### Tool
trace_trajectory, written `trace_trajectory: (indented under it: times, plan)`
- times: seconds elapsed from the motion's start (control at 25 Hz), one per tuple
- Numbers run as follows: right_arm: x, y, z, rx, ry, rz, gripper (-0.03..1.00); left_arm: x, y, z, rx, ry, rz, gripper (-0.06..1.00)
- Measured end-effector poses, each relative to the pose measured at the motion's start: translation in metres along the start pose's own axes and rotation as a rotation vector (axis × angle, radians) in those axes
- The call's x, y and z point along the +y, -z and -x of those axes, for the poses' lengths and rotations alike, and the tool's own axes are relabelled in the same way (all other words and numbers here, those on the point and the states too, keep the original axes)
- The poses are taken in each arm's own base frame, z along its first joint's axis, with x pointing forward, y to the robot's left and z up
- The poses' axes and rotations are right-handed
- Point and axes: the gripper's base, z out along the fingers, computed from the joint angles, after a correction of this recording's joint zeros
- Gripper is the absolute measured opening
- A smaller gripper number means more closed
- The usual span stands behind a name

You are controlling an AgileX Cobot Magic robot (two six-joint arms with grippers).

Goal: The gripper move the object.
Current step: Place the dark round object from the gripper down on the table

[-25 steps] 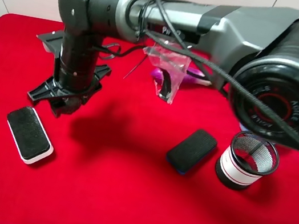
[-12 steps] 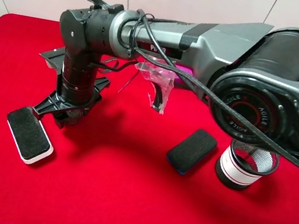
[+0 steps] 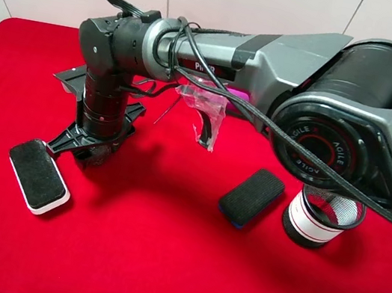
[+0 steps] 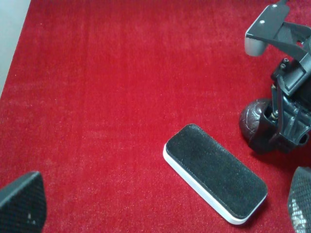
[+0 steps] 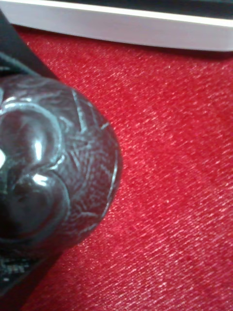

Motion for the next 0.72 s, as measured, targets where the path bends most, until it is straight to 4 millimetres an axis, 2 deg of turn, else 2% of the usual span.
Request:
trace_trajectory:
  times: [0.32,0.6,0.72]
  plan:
    - [0.000,0.000,0.000,0.001,0.000,-0.001,0.66,0.000,0.000,0.000,0.000,0.000,0.000,0.99]
    - [-0.001,0.002,-0.001,0.017,0.009,-0.010,0.69,0.000,0.000,0.000,0.000,0.000,0.000,0.99]
    - [0.000,0.015,0.000,0.008,0.026,-0.029,0.69,0.000,0.000,0.000,0.000,0.000,0.000,0.99]
